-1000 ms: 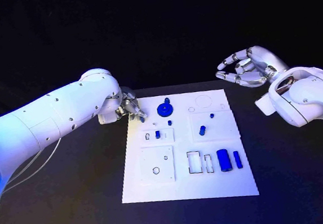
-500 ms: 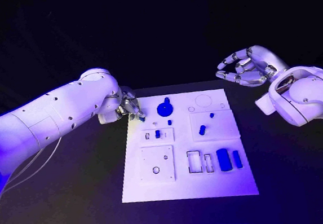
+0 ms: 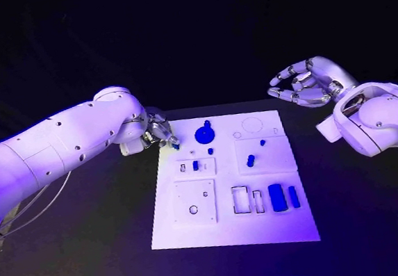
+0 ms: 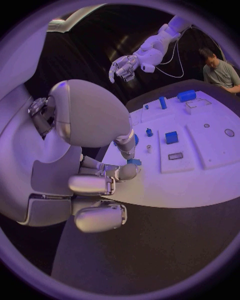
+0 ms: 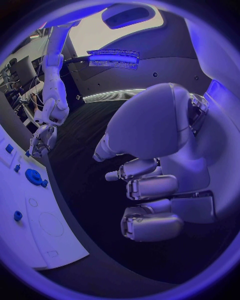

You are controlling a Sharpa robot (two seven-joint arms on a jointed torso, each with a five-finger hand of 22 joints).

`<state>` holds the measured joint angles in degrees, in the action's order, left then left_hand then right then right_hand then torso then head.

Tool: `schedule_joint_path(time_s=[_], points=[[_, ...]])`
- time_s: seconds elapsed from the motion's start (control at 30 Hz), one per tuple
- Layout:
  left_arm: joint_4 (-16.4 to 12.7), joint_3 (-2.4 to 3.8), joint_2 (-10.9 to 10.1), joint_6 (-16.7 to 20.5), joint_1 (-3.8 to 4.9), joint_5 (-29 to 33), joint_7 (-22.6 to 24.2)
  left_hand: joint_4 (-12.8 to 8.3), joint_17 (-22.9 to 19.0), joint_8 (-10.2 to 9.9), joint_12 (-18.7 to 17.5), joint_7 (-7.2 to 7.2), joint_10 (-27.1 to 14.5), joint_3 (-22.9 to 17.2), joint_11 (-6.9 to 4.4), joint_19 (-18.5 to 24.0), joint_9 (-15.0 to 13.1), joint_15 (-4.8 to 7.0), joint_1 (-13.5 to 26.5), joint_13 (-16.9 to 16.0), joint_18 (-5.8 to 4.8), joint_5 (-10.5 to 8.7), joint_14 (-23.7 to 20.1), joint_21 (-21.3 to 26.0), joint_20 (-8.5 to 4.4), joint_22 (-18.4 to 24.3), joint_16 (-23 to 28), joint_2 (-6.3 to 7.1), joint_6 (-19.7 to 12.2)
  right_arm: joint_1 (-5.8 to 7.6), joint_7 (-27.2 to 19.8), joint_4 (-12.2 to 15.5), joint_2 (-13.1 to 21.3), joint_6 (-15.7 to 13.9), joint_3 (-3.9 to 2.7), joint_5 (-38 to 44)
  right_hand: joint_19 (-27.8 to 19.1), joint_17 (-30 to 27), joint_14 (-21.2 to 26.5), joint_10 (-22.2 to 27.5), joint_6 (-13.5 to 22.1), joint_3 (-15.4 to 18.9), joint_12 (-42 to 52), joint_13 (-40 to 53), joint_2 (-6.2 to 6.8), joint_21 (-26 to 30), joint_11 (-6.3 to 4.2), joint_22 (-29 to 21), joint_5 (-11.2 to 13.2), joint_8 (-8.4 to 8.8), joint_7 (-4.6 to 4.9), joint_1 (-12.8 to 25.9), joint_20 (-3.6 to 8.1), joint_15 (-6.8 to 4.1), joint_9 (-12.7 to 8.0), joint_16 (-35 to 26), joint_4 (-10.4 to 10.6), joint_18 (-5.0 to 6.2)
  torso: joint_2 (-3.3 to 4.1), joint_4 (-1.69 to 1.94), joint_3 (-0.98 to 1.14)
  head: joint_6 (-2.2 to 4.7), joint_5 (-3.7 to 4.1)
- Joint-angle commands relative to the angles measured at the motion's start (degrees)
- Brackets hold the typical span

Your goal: Assemble the parts on the task board

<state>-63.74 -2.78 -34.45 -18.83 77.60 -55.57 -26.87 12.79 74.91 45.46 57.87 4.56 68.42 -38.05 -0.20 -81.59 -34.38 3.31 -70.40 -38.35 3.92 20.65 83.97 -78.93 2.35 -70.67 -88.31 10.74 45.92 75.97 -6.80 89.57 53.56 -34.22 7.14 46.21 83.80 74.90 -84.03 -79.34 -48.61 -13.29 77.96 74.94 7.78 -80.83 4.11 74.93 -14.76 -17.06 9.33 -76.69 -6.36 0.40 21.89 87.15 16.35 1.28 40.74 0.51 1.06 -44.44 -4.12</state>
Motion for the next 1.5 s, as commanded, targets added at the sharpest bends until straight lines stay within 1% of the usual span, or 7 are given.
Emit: schedule_joint_path(time_s=[0.03, 0.13, 0.37, 0.57, 0.77, 0.97, 1.5], points=[[-3.36, 0.07, -2.01, 4.38, 0.03, 3.73, 2.00, -10.40, 12.71, -0.10, 0.47, -0.36, 0.95, -10.74, -0.20, -0.48, -0.72, 0.62, 0.53, -0.64, 0.11, 0.61, 5.32, -0.45, -0.13, -0.42, -0.27, 0.71, 1.19, -0.02, -0.50, 0.07, 0.13, 0.40, -0.01, 0.19, 0.86, 7.00, -4.07, 0.21, 0.15, -0.46, -0.20, 2.58, -0.22, 0.32, 0.10, 7.81, -0.01, -0.35, -0.28, 0.63, 0.39, -0.43, -0.09, -0.26, 0.02, 1.18, -0.02, 0.07, 0.02, 0.06, -0.12], [-6.69, 0.10, -4.28, 5.86, 0.04, 4.07, 2.47, -10.74, 12.75, -0.18, 0.77, -0.46, 1.44, -11.11, -0.30, -0.63, -0.64, 0.71, 0.79, -1.15, 0.05, 0.90, 5.34, -0.64, -0.21, -0.73, -0.30, 0.98, 1.58, -0.02, -0.47, 0.08, 0.22, 0.39, -0.01, 0.18, 0.86, 7.00, -4.07, 0.21, 0.15, -0.46, -0.20, 2.58, -0.22, 0.32, 0.10, 7.81, -0.01, -0.35, -0.28, 0.63, 0.39, -0.43, -0.09, -0.26, 0.02, 1.18, 0.03, 0.09, 0.01, 0.06, -0.18], [-11.60, 0.10, -7.42, 7.95, -0.16, 2.81, 3.47, -11.29, 12.84, -0.35, 1.26, -0.65, 2.33, -11.75, -0.50, -0.87, -0.48, 0.89, 1.38, -1.99, -0.05, 1.86, 5.37, -0.96, -0.40, -1.25, -0.36, 1.48, 2.32, -0.03, -0.46, 0.03, 0.26, 0.40, 0.00, 0.14, 0.86, 7.00, -4.07, 0.21, 0.15, -0.46, -0.20, 2.58, -0.22, 0.32, 0.10, 7.81, -0.01, -0.35, -0.28, 0.63, 0.39, -0.43, -0.09, -0.26, 0.02, 1.18, 0.14, 0.03, -0.10, 0.07, -0.39], [-14.86, 0.07, -9.06, 9.22, -1.52, -0.76, 4.01, -11.54, 12.85, -0.40, 1.49, -0.75, 2.75, -11.96, -0.59, -0.95, -0.43, 0.98, 1.64, -2.38, -0.08, 2.38, 5.38, -1.07, -0.49, -1.42, -0.37, 1.72, 2.66, -0.07, -0.48, 0.02, 0.23, 0.41, 0.00, 0.10, 0.82, 6.91, -4.05, 0.22, 0.15, -0.46, -0.22, 2.56, -0.21, 0.39, 0.10, 7.76, -0.04, -0.38, -0.29, 0.73, 0.39, -0.43, -0.09, -0.30, 0.05, 1.20, 0.12, -0.04, -0.05, 0.07, -0.61], [-15.90, 0.04, -8.84, 9.25, -2.91, -3.66, 3.52, -11.72, 12.87, -0.45, 1.76, -0.83, 3.11, -12.15, -0.68, -1.02, -0.39, 1.06, 1.83, -2.83, -0.11, 2.90, 5.39, -1.16, -0.55, -1.56, -0.38, 1.87, 2.93, -0.17, -0.52, 0.02, 0.10, 0.46, 0.00, 0.09, 0.82, 6.91, -4.05, 0.22, 0.15, -0.46, -0.22, 2.56, -0.21, 0.39, 0.10, 7.76, -0.04, -0.38, -0.29, 0.73, 0.39, -0.43, -0.09, -0.30, 0.05, 1.20, 0.19, -0.15, -0.05, -0.13, -0.75], [-15.97, -0.01, -8.41, 7.35, -3.66, -4.78, 2.57, -11.85, 12.98, -0.48, 1.89, -0.89, 3.35, -12.27, -0.73, -1.20, -0.38, 1.12, 2.01, -3.07, -0.19, 3.38, 5.42, -1.39, -0.61, -1.96, -0.45, 2.01, 3.10, -0.23, -0.52, 0.01, 0.11, 0.46, 0.00, 0.09, 0.82, 6.91, -4.05, 0.22, 0.15, -0.46, -0.22, 2.56, -0.21, 0.39, 0.10, 7.76, -0.04, -0.38, -0.29, 0.73, 0.39, -0.43, -0.09, -0.30, 0.05, 1.20, 0.19, -0.14, -0.01, -0.28, -0.64], [-15.65, -0.04, -7.86, 2.95, -3.96, -6.28, 0.34, -12.12, 13.19, -0.54, 2.17, -0.98, 3.77, -12.43, -0.82, -1.32, -0.37, 1.21, 2.39, -3.59, -0.25, 4.57, 5.48, -1.57, -0.69, -2.24, -0.58, 2.26, 3.43, -0.25, -0.48, 0.06, 0.22, 0.44, 0.00, 0.09, 0.82, 6.91, -4.05, 0.22, 0.15, -0.46, -0.22, 2.56, -0.21, 0.39, 0.10, 7.76, -0.04, -0.38, -0.29, 0.73, 0.39, -0.43, -0.09, -0.30, 0.05, 1.20, 0.12, -0.12, -0.01, -0.74, -0.69]])
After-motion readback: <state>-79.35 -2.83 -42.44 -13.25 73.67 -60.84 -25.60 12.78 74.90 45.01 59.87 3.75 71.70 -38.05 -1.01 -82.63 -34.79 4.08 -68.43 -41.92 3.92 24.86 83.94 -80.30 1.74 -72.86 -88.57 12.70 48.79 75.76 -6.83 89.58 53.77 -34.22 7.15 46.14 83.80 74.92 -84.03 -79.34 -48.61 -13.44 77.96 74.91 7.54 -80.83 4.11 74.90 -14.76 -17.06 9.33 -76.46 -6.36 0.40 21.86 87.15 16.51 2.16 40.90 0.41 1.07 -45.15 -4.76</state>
